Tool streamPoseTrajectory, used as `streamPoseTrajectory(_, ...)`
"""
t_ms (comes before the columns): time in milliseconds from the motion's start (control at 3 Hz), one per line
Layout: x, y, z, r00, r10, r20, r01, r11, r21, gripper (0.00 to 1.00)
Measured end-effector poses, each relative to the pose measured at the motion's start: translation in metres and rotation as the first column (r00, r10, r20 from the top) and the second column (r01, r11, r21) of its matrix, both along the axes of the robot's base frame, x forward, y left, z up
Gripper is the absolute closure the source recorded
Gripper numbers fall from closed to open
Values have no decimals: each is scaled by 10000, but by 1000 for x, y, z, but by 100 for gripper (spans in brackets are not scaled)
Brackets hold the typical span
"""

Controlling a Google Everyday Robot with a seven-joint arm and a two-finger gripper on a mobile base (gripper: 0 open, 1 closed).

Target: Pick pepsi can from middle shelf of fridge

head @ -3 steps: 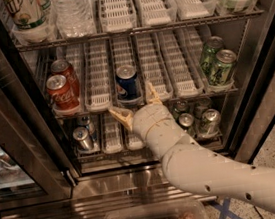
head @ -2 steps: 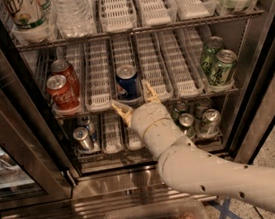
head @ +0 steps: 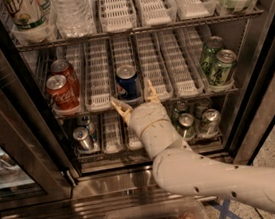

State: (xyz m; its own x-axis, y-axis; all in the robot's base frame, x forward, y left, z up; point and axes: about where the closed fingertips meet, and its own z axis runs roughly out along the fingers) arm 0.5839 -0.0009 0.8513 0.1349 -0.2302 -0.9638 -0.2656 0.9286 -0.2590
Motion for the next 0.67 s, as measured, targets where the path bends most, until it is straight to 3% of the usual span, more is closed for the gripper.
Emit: streamPoseTrajectory(667,11,-1,-8,9994,-281,-181,286,9992,296,27)
